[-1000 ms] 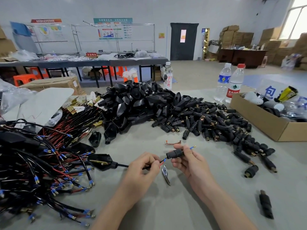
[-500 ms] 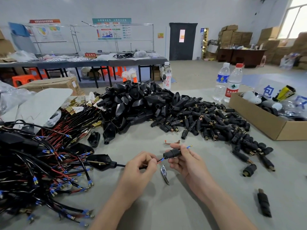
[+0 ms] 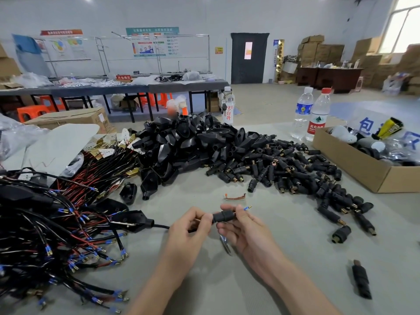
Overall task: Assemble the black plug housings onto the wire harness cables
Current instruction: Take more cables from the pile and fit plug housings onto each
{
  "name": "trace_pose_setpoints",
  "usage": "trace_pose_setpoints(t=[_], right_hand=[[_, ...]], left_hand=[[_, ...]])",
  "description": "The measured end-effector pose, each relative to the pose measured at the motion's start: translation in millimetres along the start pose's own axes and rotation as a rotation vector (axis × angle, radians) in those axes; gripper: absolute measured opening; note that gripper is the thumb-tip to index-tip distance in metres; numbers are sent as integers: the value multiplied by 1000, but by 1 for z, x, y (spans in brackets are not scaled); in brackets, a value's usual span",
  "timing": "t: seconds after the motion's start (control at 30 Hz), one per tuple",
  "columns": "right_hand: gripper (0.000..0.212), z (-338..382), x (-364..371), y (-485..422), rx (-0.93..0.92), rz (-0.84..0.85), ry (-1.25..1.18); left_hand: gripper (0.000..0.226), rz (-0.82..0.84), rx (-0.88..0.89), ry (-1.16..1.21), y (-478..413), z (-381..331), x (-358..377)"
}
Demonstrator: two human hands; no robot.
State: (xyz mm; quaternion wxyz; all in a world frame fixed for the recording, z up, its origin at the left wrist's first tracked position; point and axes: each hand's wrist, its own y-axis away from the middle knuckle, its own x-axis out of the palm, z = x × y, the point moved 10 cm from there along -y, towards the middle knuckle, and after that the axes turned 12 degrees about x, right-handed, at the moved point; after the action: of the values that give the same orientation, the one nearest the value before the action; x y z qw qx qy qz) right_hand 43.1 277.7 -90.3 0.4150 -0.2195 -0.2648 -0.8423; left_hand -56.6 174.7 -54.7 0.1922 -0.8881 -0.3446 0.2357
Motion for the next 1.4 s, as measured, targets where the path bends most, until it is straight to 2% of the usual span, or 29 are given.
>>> trace_pose_setpoints(t=[0.17, 0.4, 0.57, 0.67, 0.97, 1.13, 1.27, 1.4], right_hand=[[31, 4, -6, 0, -10, -59, -59], [27, -4, -3, 1, 21, -82, -100], [26, -4, -6, 0, 16, -99, -133], [26, -5, -9, -2, 20, -111, -183], [32, -11, 4, -2, 59, -4, -202], [34, -10, -1, -4, 40, -9, -217], [37, -11, -6, -5, 68, 4, -222], [46, -12, 4, -2, 93, 64, -179]], left_hand=[[26, -98, -3, 36, 1, 1, -8], [18, -43, 8, 22, 0, 1, -4], [24, -10, 36, -54, -1, 2, 0], [26, -45, 30, -59, 1, 6, -4], [26, -19, 69, -89, 0, 2, -4], [28, -28, 53, -139, 3, 5, -5], [8, -2, 89, -172, 2, 0, 0], [6, -27, 85, -152, 1, 1, -5]])
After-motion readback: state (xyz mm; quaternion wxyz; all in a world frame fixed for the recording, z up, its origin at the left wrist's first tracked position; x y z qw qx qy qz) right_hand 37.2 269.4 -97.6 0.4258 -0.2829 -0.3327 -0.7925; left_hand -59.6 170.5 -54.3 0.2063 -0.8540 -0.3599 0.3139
